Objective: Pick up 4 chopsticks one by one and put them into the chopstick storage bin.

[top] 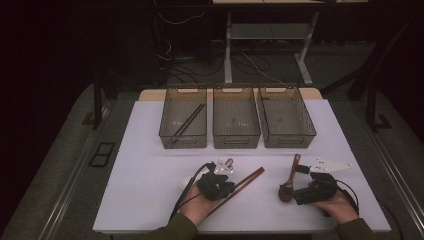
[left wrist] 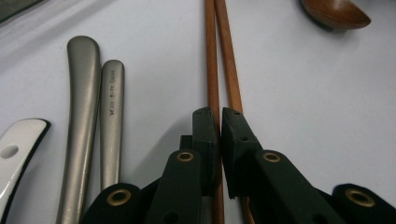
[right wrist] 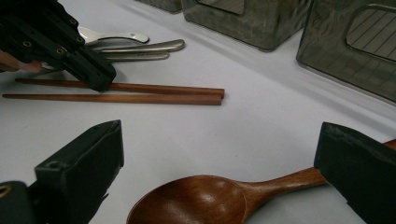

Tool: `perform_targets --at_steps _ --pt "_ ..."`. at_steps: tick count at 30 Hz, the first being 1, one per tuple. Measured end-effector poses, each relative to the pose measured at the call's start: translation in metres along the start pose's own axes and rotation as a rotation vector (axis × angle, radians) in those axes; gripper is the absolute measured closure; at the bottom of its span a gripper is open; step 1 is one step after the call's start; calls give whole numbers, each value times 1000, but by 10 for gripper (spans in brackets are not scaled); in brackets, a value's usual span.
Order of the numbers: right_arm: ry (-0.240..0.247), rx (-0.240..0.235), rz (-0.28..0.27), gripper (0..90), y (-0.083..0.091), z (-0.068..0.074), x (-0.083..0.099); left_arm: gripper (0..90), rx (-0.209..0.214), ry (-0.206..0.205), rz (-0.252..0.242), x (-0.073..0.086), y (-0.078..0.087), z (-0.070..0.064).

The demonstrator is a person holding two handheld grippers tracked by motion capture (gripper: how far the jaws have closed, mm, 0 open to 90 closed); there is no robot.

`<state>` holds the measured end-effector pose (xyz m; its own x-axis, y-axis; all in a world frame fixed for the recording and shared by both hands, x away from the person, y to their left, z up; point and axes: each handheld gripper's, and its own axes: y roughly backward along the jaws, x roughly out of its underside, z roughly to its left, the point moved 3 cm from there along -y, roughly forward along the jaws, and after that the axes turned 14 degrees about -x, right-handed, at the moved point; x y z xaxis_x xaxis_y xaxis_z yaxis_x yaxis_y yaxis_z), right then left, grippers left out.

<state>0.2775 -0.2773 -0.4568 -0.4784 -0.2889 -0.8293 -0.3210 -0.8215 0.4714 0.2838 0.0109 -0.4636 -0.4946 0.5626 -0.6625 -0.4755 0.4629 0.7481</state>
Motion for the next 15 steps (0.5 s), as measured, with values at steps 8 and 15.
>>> perform_targets --at_steps 8,15 --pt "0 -1 0 13 0 0 0 841 26 12 -28 -3 7 3" --pt "0 -1 0 13 0 0 0 841 50 19 -61 -7 17 7"
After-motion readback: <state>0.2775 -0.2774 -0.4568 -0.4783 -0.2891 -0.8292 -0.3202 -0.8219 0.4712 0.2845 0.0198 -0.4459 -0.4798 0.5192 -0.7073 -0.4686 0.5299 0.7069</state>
